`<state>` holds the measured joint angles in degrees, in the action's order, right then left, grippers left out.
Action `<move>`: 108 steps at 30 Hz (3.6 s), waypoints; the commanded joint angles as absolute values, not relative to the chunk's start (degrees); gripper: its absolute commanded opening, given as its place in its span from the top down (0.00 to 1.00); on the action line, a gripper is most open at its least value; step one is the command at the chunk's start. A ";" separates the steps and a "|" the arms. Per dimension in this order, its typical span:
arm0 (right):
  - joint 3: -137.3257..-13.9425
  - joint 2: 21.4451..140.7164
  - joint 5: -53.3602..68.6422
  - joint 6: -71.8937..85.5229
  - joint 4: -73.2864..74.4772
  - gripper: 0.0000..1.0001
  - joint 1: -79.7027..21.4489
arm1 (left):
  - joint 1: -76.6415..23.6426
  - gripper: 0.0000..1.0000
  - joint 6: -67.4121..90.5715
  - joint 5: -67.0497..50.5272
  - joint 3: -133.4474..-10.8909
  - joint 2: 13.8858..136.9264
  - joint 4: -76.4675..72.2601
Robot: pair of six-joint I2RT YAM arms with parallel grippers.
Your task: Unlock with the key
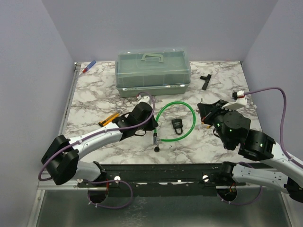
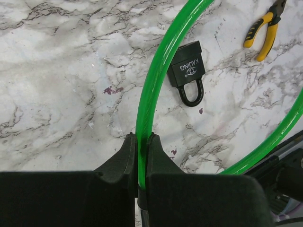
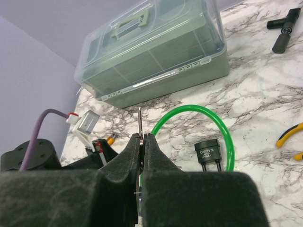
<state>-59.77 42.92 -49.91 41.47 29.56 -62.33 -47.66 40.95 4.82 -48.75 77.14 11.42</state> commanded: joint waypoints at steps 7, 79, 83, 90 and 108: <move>-60.23 44.78 -50.00 40.70 26.31 0.99 -62.58 | -44.45 1.00 65.64 27.14 -42.02 68.00 24.52; -65.81 54.08 -23.69 82.18 32.27 0.99 -62.58 | -45.51 0.38 -49.35 -1.15 -36.30 61.90 33.21; -59.31 47.30 -26.16 81.33 32.11 0.99 -62.60 | -45.99 0.37 -52.67 -0.81 -33.76 62.67 29.18; -53.39 38.79 -27.15 79.33 33.63 0.99 -62.59 | -46.67 0.37 -55.09 -5.97 -34.18 68.32 24.93; -51.47 25.91 -32.44 79.26 44.46 0.99 -62.60 | -46.66 0.92 -45.68 -18.66 -49.02 85.49 36.95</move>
